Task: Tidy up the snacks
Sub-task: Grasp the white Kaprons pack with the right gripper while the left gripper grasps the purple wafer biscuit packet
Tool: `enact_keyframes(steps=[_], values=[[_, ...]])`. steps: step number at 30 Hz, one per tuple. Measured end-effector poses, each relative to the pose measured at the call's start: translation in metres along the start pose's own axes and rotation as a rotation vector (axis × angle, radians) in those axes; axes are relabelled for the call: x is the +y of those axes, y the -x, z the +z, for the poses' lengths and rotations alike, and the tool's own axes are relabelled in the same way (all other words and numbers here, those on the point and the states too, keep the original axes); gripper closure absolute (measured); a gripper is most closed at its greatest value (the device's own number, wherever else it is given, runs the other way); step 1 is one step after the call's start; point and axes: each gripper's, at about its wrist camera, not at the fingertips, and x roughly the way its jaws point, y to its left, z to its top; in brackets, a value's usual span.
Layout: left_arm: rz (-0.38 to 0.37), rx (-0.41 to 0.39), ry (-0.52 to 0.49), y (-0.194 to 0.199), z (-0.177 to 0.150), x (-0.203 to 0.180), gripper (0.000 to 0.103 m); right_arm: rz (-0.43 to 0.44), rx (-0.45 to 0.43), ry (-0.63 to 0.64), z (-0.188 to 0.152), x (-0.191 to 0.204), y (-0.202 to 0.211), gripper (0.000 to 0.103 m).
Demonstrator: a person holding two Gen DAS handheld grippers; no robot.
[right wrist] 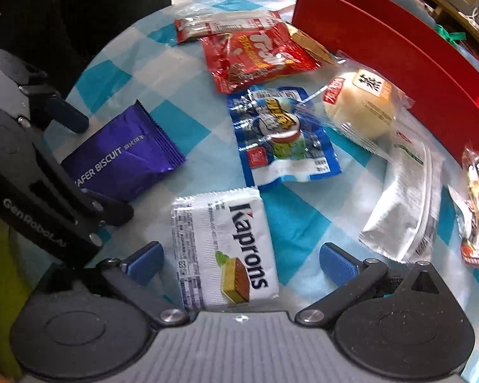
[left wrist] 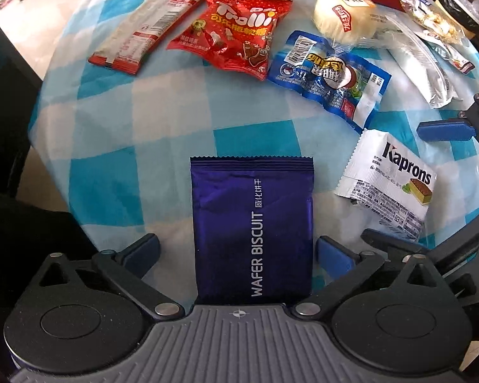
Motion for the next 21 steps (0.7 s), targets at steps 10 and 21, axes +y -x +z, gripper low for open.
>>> enact_keyframes(steps=[10,21], values=[[-0.014,-0.031,-0.008,0.013,-0.004,0.008,0.018,-0.046,-0.038,-0.140,-0.010,-0.013,0.022,0.050],[-0.039,-0.070,-0.007,0.034,0.000,0.003,0.027,-0.083,-0.119,-0.235,-0.017,-0.026,0.048,0.050]])
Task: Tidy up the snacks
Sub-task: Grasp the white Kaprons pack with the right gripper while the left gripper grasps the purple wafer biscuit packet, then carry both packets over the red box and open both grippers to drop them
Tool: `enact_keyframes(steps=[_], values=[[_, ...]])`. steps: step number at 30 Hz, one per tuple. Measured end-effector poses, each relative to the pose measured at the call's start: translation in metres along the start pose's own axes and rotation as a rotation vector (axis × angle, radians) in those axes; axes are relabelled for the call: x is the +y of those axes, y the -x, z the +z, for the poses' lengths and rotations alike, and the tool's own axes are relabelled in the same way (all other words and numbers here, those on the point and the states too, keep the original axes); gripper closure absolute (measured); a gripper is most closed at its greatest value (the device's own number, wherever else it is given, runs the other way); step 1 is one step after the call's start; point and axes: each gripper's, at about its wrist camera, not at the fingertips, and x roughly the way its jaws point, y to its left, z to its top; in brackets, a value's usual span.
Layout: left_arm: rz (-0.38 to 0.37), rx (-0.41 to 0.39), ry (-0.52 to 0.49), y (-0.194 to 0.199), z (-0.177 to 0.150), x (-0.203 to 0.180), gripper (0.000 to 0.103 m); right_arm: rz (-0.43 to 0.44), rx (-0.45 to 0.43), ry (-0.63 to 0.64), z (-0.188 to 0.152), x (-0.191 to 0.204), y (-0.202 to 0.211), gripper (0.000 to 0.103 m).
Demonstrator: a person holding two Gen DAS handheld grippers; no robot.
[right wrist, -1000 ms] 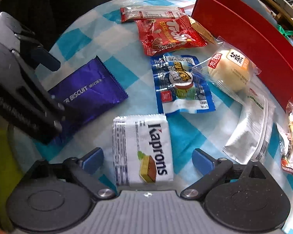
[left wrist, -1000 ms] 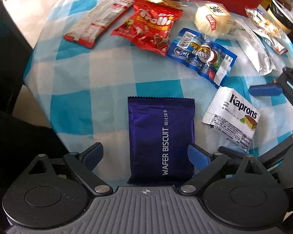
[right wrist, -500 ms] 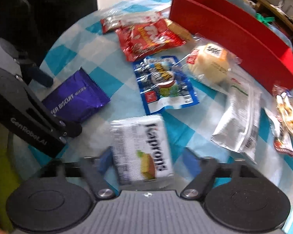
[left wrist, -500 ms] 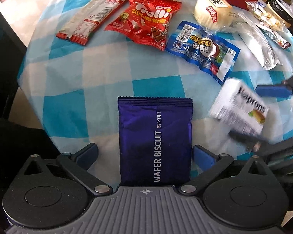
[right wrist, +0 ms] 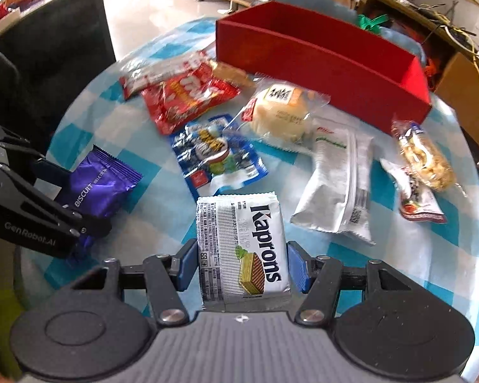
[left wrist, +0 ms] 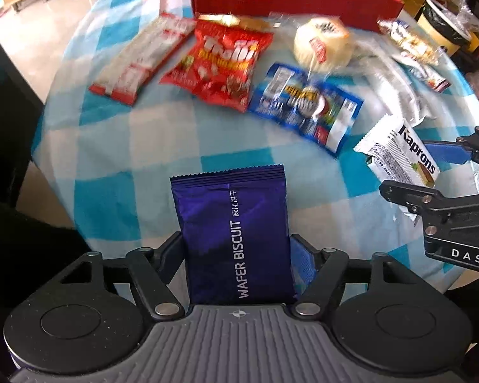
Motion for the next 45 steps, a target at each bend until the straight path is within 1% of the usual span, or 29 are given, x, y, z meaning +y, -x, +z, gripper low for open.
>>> enact_keyframes(steps=[3,6,11,15,19,22,26,34,41,45], values=[[-0.018,-0.005,0.012,0.003,0.008,-0.001,0.027,-0.008,-0.032,-0.025,0.005,-0.003,0.006,0.050],[-0.037,-0.033,0.016,0.009,0.019,-0.003,0.028,-0.012,-0.064,-0.069,0.013,-0.011,0.013,0.050],[-0.065,-0.060,0.013,0.005,0.034,-0.003,0.028,-0.037,-0.058,-0.109,0.025,-0.022,0.007,0.050],[-0.106,-0.070,0.040,0.004,0.041,0.001,0.028,-0.037,-0.064,-0.143,0.029,-0.030,0.006,0.050],[-0.121,-0.098,0.030,0.007,0.051,-0.002,0.028,-0.053,-0.062,-0.182,0.032,-0.039,0.005,0.050],[-0.139,-0.117,0.027,0.010,0.061,-0.004,0.028,-0.063,-0.076,-0.202,0.037,-0.044,0.007,0.050],[-0.145,-0.151,0.019,0.016,0.076,-0.005,0.028,-0.075,-0.096,-0.220,0.048,-0.051,0.008,0.050],[-0.133,-0.212,-0.009,0.021,0.113,-0.013,0.028,-0.091,-0.145,-0.234,0.078,-0.065,0.009,0.050],[-0.123,-0.278,-0.016,0.028,0.156,-0.020,0.028,-0.114,-0.195,-0.270,0.109,-0.088,0.009,0.050],[-0.112,-0.309,-0.005,0.027,0.182,-0.020,0.028,-0.123,-0.205,-0.290,0.126,-0.103,0.003,0.050]])
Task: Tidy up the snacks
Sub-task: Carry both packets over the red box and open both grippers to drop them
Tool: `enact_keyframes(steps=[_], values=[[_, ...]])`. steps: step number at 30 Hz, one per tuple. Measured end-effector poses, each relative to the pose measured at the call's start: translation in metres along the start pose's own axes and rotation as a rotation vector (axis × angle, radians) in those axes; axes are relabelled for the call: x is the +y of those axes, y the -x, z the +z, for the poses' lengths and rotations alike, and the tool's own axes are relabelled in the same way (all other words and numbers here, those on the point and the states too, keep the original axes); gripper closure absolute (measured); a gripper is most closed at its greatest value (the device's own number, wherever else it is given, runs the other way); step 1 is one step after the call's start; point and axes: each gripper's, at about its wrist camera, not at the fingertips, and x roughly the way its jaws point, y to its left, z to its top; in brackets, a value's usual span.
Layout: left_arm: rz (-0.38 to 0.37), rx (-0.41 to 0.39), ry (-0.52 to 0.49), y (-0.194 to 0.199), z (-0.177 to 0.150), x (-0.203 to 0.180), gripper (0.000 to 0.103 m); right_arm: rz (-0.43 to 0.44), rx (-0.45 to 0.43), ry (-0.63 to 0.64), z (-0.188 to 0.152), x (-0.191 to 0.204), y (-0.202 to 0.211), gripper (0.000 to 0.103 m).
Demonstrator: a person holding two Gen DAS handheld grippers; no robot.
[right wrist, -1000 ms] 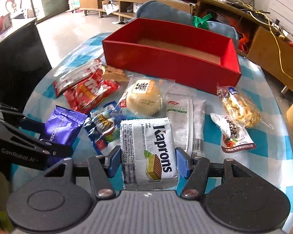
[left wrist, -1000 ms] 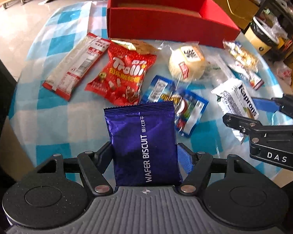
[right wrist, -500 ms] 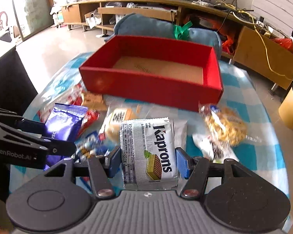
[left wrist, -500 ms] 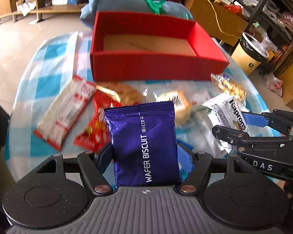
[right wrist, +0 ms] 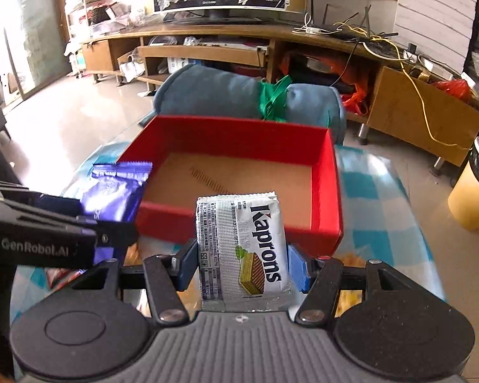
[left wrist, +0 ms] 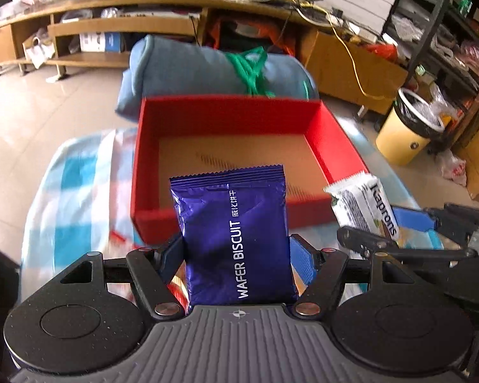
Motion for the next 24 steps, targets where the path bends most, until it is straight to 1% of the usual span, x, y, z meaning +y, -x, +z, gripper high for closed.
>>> enact_keyframes(steps=[5,11,18,24], values=[[0.013,-0.018,0.031,-0.014,0.026,0.003,0.028,-0.015,-0.008,-0.010,0.023,-0.009,-0.021,0.050],[0.039,-0.013,0.047,-0.038,0.046,0.005,0.028,-0.026,-0.008,-0.019,0.046,-0.018,-0.049,0.050],[0.072,0.003,0.068,-0.067,0.061,0.010,0.027,-0.039,0.019,-0.034,0.058,-0.026,-0.085,0.050],[0.103,0.053,0.085,-0.095,0.064,0.019,0.027,-0.029,0.060,-0.044,0.060,-0.030,-0.115,0.050]])
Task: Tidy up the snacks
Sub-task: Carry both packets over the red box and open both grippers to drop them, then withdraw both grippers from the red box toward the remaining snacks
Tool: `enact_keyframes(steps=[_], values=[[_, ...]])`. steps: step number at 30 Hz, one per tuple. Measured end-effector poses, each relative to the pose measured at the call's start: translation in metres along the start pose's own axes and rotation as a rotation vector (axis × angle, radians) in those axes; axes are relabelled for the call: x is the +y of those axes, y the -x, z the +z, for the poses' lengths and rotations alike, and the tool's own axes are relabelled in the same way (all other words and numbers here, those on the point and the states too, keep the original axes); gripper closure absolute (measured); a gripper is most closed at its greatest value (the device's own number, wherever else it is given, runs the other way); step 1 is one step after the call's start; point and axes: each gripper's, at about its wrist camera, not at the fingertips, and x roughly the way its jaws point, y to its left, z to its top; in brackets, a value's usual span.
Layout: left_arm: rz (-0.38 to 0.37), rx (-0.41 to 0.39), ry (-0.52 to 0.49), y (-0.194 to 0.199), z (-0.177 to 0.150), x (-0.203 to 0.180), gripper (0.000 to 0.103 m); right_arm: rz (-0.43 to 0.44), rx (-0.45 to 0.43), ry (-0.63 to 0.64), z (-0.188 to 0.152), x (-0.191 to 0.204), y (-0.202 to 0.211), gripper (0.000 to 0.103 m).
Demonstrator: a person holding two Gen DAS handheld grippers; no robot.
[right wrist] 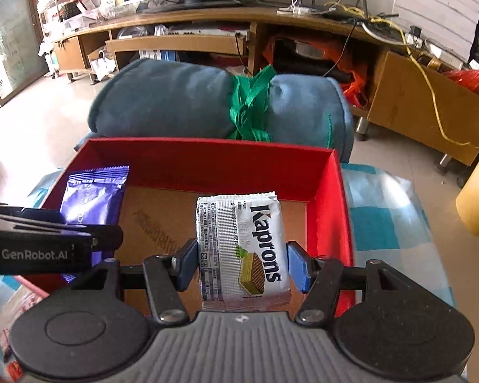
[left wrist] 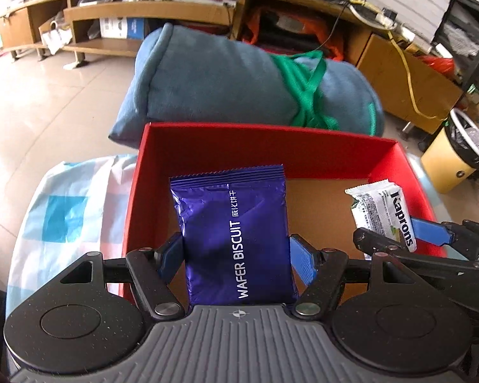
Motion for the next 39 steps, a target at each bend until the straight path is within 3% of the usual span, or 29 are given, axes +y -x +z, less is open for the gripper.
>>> enact_keyframes(steps=[7,15,23,39], values=[[0.027,0.047,-0.004,-0.016,-0.002,0.000,0.027,0.008,0.043,0.012,-0.001,0.003,-0.023,0.050],[0.032,0.047,-0.008,-0.015,-0.003,0.000,0.024,-0.004,0.043,0.023,-0.001,0.005,-0.026,0.050],[0.028,0.020,0.002,-0.004,0.000,0.004,0.016,-0.022,0.005,0.024,0.002,0.007,-0.012,0.047],[-0.017,-0.008,0.021,0.032,-0.009,0.017,0.014,-0.017,-0.027,0.012,-0.001,0.010,0.022,0.044]])
